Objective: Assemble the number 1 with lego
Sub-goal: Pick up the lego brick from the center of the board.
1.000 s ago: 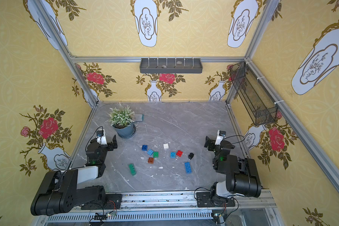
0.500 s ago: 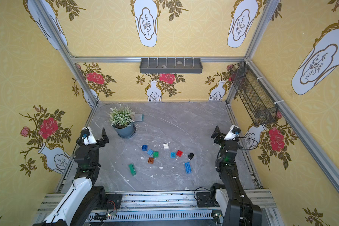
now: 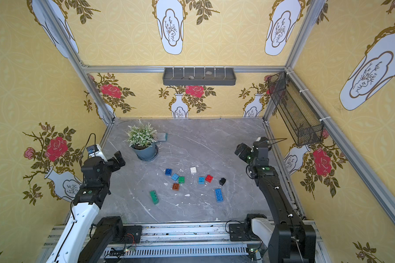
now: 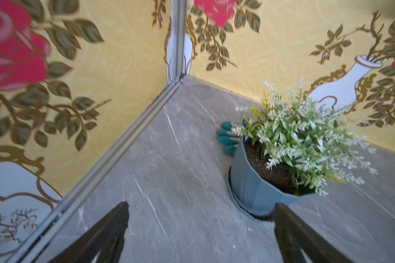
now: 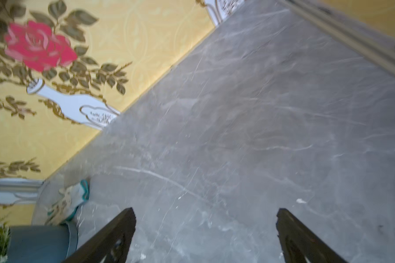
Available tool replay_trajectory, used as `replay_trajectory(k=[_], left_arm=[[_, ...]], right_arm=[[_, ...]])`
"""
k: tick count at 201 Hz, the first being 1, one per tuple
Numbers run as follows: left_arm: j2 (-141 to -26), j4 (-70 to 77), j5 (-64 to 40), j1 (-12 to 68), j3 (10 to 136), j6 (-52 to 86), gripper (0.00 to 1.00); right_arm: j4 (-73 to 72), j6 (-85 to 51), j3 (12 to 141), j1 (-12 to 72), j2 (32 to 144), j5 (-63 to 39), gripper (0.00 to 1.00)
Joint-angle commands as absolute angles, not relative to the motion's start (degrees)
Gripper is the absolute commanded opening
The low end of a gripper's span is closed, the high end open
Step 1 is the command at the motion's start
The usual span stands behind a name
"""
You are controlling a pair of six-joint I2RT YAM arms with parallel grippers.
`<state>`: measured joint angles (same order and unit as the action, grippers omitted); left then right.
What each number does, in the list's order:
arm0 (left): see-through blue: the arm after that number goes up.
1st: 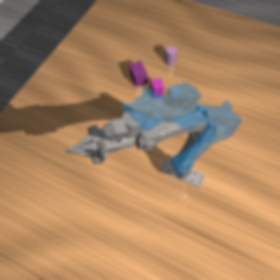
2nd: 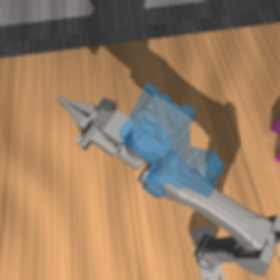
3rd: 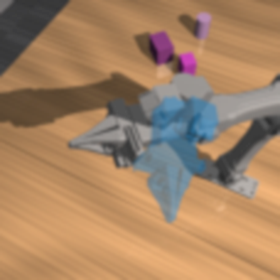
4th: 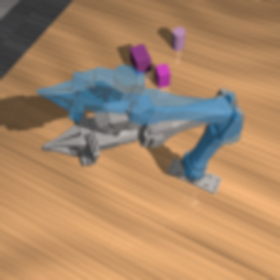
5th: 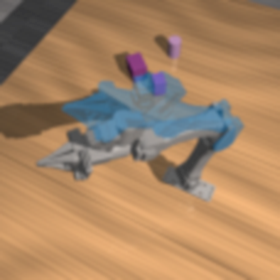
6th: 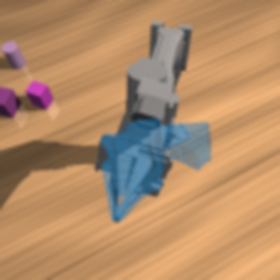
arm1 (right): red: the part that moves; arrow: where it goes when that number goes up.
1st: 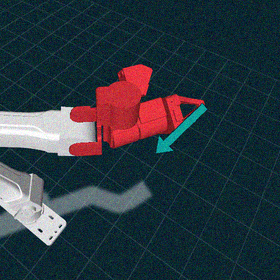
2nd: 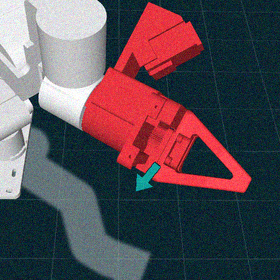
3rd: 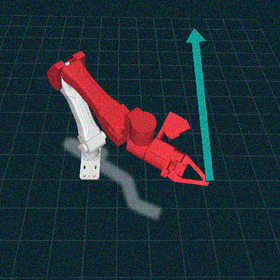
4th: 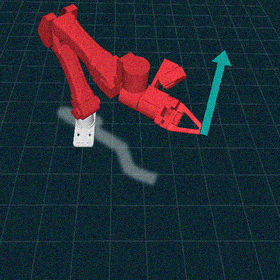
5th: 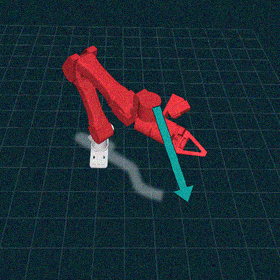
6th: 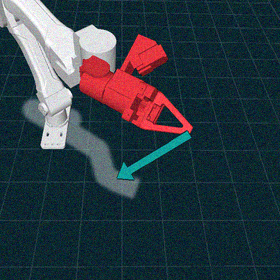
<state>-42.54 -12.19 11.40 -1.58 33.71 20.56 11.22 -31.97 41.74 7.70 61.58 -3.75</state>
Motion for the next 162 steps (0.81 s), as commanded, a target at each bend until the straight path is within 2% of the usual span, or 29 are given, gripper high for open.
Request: replay_trajectory(k=[1,32,56,129,162], left_arm=[[-44.2,-26.2,1.8,-1.6,36.6,29.0,0.95],[-43.8,-33.7,-4.1,-1.5,37.7,38.3,0.84],[-47.2,-38.5,-9.5,0.7,39.7,41.6,0.83],[-50.3,-45.8,3.1,28.1,38.5,54.7,0.82],[-56.9,-44.5,4.0,34.5,37.4,58.1,0.83]], right_arm=[[20.8,-34.5,44.2,15.3,63.3,0.6,0.98],[23.7,-36.5,46.9,24.1,67.5,0.1,0.98],[27.0,-37.9,49.9,28.8,71.9,0.1,0.98],[28.2,-41.0,50.9,37.2,76.5,2.6,0.98],[28.0,-43.2,47.9,38.5,74.0,6.8,0.98]])
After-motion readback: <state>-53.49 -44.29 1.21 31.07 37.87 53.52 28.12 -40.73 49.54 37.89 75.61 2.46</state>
